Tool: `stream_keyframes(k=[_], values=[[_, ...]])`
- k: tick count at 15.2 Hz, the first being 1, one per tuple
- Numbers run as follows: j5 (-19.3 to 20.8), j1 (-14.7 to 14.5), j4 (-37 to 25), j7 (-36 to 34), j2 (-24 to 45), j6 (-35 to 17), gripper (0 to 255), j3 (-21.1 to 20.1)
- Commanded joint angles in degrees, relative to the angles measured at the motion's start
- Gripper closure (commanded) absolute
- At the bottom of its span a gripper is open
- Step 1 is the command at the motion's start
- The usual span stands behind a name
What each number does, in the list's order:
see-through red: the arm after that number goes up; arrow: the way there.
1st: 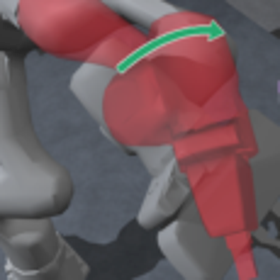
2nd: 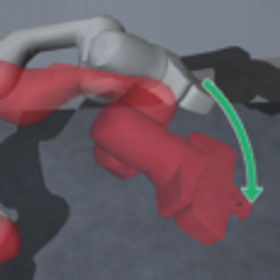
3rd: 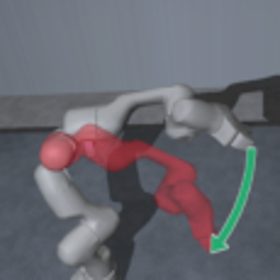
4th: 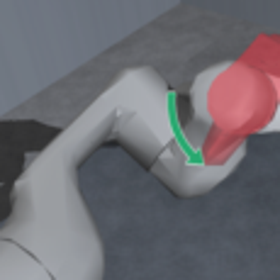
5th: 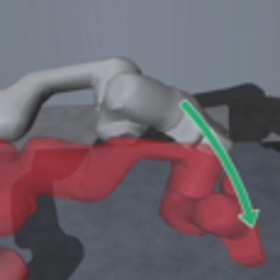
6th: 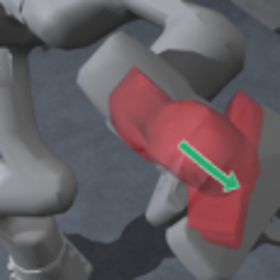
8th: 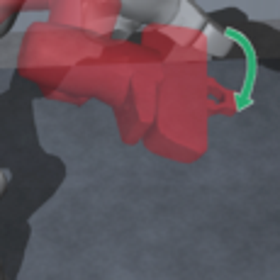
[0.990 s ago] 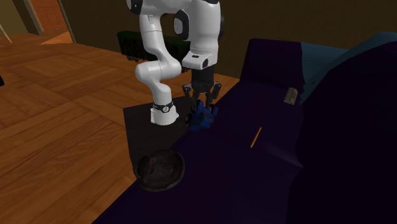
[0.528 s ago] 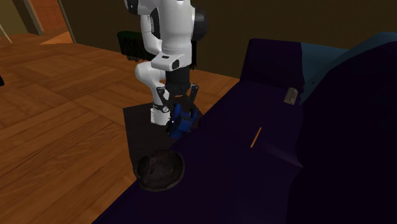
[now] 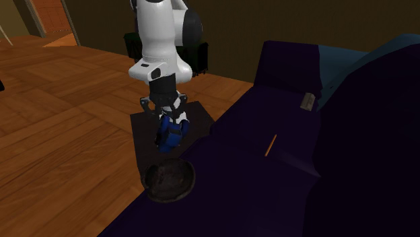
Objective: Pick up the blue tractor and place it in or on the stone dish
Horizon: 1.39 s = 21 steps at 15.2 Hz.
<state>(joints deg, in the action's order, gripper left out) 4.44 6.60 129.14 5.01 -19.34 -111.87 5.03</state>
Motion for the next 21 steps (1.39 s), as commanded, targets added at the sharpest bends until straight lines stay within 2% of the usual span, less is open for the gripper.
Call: stream_keyframes(k=[1,15,21], values=[[0.1,0.13,1.18,0.26,0.34,-1.6,255,0.25],[0.35,0.25,9.16,-0.13,4.01,-13.24,255,0.62],[0.35,0.25,9.16,-0.13,4.01,-13.24,255,0.62]])
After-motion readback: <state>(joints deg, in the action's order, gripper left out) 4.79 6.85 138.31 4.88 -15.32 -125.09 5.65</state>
